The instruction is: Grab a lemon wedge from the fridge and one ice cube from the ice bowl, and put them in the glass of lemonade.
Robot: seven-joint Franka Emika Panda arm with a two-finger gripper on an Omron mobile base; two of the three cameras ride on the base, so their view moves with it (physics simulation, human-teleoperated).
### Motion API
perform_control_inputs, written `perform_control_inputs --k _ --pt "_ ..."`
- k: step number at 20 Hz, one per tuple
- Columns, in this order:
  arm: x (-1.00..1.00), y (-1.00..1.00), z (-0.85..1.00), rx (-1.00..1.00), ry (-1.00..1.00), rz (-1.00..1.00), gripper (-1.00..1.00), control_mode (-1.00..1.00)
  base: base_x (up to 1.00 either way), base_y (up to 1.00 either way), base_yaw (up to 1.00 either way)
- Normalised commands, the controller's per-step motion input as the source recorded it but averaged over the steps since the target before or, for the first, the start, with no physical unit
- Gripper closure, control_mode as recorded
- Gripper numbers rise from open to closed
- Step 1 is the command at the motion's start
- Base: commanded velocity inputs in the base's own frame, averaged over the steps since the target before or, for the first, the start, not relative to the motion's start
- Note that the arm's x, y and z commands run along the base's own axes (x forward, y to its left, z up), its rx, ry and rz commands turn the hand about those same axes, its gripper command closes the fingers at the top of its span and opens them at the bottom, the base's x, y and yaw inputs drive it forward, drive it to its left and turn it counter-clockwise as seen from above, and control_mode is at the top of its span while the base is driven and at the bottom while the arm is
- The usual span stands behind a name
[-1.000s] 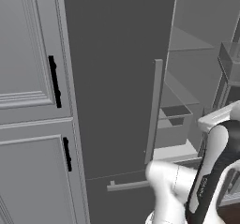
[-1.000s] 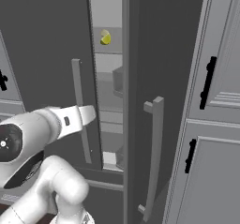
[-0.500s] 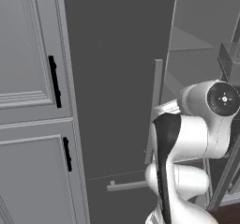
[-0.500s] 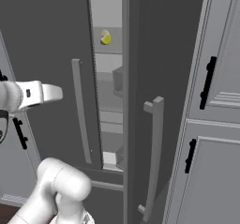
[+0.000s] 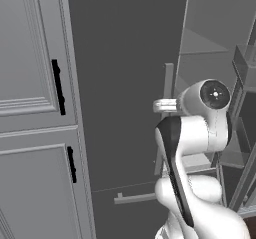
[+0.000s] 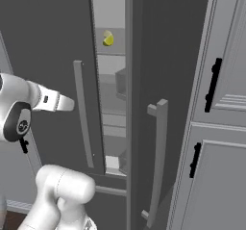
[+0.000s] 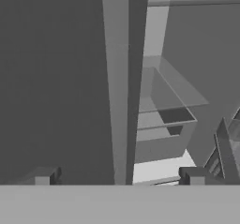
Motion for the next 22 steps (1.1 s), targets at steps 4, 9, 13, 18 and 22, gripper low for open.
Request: perform_control_inputs --k 4,9,13,18,22 --pt "0.48 0.01 -0.01 0.05 0.02 0.03 -1.0 -1.0 0.0 0.0 0.0" --pt "0.36 -0.03 -0.06 0.0 0.0 0.01 -1.0 -1.0 0.0 0.0 0.0" --pt "0.48 -0.17 -0.13 0.0 0.0 0.0 -1.0 -1.0 0.0 0.0 0.0" --pt "0.55 -0.13 -0.19 0.0 0.0 0.0 -1.0 -1.0 0.0 0.0 0.0" --pt "0.67 -0.08 -0.34 0.0 -0.04 0.01 -1.0 -1.0 0.0 0.0 0.0"
